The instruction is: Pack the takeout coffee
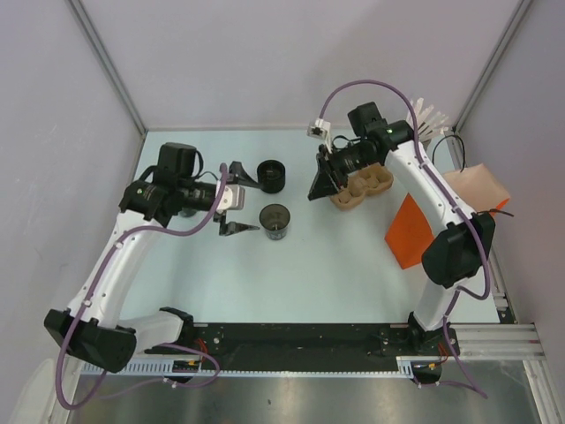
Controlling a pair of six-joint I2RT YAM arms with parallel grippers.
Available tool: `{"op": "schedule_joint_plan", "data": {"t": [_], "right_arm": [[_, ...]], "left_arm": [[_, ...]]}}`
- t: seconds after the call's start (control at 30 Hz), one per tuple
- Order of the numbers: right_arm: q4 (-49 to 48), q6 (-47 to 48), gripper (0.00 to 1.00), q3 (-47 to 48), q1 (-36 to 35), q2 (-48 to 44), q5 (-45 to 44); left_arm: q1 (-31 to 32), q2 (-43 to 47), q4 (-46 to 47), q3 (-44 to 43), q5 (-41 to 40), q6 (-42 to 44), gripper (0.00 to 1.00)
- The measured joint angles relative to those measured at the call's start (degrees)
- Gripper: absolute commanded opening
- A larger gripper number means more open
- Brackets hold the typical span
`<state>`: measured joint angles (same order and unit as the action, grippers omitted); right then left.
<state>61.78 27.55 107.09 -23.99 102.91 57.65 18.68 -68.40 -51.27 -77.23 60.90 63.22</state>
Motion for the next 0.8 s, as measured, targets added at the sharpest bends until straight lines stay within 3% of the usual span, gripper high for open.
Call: {"op": "schedule_joint_plan", "data": {"t": [0.1, 0.27, 0.4, 0.8], "right_arm": [[6.78, 10.03, 0.66, -1.01, 1.01, -1.49, -0.28], [10.4, 22.43, 0.72, -10.95, -4.04, -11.15, -7.04], [15.34, 23.76, 0.73, -17.25, -14.03, -16.44, -12.7], [11.34, 21.94, 0.8, -17.75, -13.03, -15.17, -17.33]], "left_arm": [[-0.02, 3.04, -3.21, 4.26, -2.29, 1.86, 1.0], [-0.07, 8.61, -1.86, 15.32, -8.04, 2.05, 1.0], [-0.07, 8.61, 4.09, 24.04, -13.03, 0.5, 1.0], [-0.09, 8.35, 13.38, 26.86, -16.44, -5.33, 1.0]]}}
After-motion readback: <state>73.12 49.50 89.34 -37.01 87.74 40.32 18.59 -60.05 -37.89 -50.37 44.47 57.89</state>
